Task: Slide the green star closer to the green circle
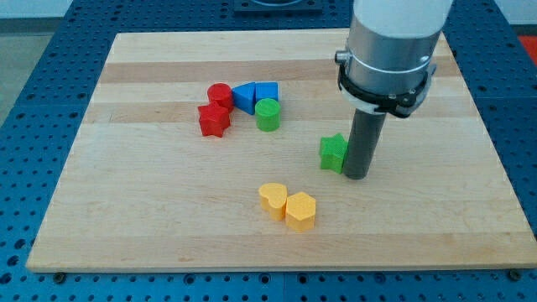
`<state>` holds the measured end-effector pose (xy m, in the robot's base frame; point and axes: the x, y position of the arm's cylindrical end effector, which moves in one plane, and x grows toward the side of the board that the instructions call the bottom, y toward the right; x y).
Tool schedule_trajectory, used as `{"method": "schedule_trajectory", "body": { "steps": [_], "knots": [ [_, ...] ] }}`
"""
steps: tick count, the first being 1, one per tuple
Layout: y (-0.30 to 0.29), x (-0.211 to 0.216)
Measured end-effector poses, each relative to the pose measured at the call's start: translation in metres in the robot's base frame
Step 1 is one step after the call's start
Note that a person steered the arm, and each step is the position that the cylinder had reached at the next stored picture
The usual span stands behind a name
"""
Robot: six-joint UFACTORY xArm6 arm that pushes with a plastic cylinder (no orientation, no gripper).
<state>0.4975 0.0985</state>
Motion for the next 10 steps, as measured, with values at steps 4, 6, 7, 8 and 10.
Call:
{"method": "schedule_trajectory", "body": {
  "steps": [4,6,7,8,10],
  "knots": [
    [-0.032,-0.030],
    [-0.031,-0.038],
    [-0.012,-0.042],
    [0.002,-0.045],
    [-0.019,-0.046]
  ]
}}
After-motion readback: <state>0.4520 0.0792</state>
